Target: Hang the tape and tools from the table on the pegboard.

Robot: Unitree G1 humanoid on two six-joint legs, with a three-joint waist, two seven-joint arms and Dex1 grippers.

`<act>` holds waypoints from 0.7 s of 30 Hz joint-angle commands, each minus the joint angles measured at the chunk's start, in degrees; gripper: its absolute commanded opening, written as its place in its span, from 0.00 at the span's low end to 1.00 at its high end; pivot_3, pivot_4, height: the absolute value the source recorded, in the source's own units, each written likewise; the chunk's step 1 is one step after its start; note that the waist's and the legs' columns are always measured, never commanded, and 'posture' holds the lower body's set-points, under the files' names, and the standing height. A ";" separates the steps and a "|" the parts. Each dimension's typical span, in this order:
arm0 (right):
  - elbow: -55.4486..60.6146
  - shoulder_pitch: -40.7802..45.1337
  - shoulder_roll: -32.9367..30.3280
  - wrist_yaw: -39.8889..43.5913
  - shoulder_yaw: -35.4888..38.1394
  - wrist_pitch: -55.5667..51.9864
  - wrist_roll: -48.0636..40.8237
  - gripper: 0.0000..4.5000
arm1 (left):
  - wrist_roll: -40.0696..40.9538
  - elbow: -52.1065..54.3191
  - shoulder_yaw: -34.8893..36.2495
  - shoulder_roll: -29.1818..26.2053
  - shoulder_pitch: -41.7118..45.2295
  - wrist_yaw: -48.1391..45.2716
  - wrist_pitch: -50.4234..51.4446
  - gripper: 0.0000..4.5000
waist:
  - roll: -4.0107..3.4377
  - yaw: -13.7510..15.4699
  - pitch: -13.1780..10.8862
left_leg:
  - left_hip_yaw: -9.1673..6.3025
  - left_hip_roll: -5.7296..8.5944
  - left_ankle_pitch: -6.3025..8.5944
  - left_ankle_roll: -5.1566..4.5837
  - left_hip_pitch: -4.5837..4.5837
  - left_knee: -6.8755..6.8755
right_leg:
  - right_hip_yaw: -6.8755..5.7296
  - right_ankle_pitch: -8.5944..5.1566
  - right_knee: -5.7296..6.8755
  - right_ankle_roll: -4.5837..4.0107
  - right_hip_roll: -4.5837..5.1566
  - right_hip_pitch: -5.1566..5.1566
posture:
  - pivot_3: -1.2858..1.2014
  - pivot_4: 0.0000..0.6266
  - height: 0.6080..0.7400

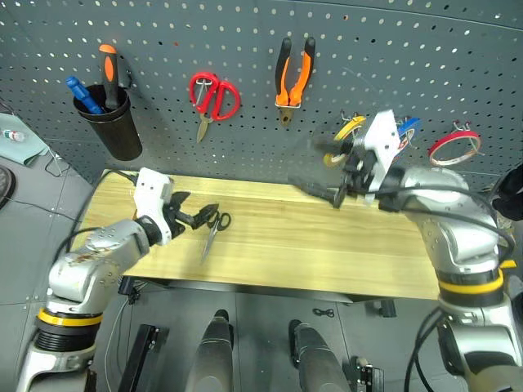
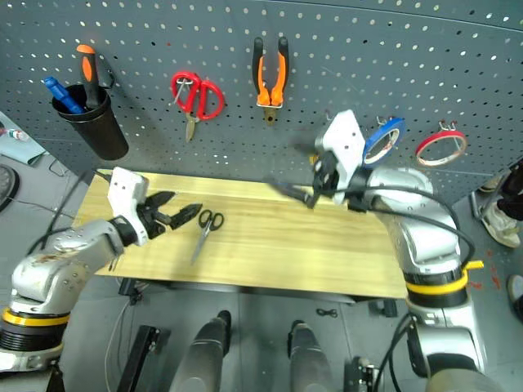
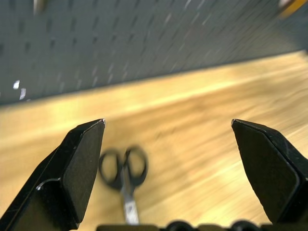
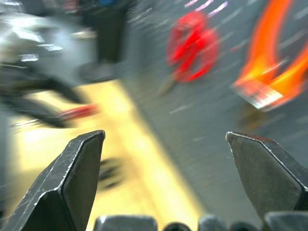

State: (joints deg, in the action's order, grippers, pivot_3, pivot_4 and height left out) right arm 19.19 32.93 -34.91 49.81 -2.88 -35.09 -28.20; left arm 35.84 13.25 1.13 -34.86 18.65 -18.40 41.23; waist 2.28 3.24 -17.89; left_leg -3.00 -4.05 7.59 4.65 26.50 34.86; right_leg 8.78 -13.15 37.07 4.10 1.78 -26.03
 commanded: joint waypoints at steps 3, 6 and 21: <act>6.18 -3.90 -0.28 2.10 -1.80 -0.91 -2.94 1.00 | -12.78 -4.02 -4.96 4.00 -0.75 8.10 -0.67 1.00 | 0.01 -1.18 0.00 | -0.01 0.00 -0.04 -0.03 0.00 0.10 | 0.02 0.01 0.04 0.02 -0.01 0.00 | 0.55 0.49 1.00; 4.58 -5.02 -0.94 3.51 -4.21 2.22 0.12 1.00 | -17.03 -8.18 -5.59 6.08 -0.29 10.21 -0.90 1.00 | 0.01 -2.19 -0.01 | -0.01 0.00 -0.16 -0.18 -0.06 0.08 | 0.02 -0.13 0.06 0.29 -0.02 0.03 | 0.55 0.51 1.00; 4.29 -3.70 1.89 2.41 -5.15 2.52 1.59 1.00 | -24.85 -26.94 -5.21 13.82 4.51 8.63 -1.80 1.00 | 0.01 -3.05 -0.01 | -0.04 0.03 -0.23 -0.21 -0.08 0.09 | 0.02 -0.12 0.09 0.40 -0.01 0.08 | 0.53 0.54 1.00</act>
State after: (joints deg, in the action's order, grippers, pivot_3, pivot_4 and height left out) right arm 21.14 28.55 -32.89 52.29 -8.73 -32.70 -26.01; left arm 12.61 -12.82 -4.33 -20.97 23.61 -10.01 39.88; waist 2.29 0.19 -17.90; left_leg -3.05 -4.02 7.36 4.44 26.42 34.96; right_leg 8.80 -13.28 37.16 4.50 1.76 -25.94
